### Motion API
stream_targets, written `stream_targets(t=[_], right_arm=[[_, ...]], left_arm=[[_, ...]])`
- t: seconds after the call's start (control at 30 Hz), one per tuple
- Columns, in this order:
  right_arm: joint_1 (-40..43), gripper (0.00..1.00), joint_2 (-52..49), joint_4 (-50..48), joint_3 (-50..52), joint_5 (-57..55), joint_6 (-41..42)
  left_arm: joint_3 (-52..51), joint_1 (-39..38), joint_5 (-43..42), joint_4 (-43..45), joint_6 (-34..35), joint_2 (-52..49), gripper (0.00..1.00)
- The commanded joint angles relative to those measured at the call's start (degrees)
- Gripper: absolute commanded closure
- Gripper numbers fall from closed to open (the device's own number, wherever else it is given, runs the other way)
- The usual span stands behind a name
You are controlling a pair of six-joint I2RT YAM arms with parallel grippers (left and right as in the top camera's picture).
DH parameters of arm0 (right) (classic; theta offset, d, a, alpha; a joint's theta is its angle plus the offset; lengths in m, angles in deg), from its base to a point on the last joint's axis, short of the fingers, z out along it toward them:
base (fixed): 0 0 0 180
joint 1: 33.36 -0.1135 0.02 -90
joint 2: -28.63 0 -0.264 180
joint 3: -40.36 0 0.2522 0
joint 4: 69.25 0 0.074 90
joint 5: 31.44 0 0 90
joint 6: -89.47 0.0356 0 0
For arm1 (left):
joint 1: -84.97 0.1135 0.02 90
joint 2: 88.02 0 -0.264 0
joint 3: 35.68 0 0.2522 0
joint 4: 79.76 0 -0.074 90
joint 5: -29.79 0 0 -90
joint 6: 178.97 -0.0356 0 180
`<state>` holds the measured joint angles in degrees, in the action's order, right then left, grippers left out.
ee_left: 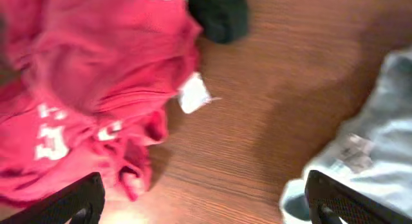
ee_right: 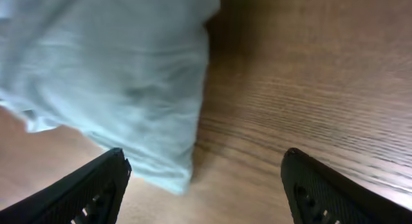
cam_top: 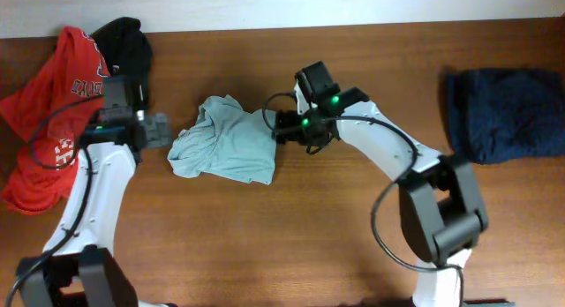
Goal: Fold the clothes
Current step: 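Lift the light blue bundle with the right gripper and carry it rightward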
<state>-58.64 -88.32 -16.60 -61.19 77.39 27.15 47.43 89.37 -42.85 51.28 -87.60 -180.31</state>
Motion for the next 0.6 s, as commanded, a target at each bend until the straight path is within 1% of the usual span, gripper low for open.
stream_targets(t=[0.0,0.1,0.27,0.37,0.4,0.43,0.57], right_arm=[[-0.3,0.21,-2.7,-0.4,0.4,1.3,1.8],[-0.3,0.2,-3.8,-2.0,0.4,4.5,1.8],[-0.3,0.19,-4.7,-3.6,0.4,5.1,3.1],[-0.3,0.18,-5.3,-4.8,0.5,7.2,3.4],[-0.3,0.12,-6.2,-6.0,0.6,8.3,4.6],[-0.3,0.1,-6.6,-6.7,0.6,9.3,4.8],[-0.3,0.09,-9.7,-8.6,0.6,12.5,6.9]], left_arm=[[1.2,0.0,1.5,0.0,2.6,2.3,0.01],[1.2,0.0,1.3,0.0,2.6,2.4,0.01],[1.2,0.0,0.3,0.0,2.5,2.4,0.01],[1.2,0.0,0.2,0.0,2.5,2.4,0.01],[1.2,0.0,0.2,0.0,2.5,2.4,0.01],[1.2,0.0,0.2,0.0,2.5,2.4,0.01],[1.2,0.0,0.0,0.0,2.5,2.4,0.01]])
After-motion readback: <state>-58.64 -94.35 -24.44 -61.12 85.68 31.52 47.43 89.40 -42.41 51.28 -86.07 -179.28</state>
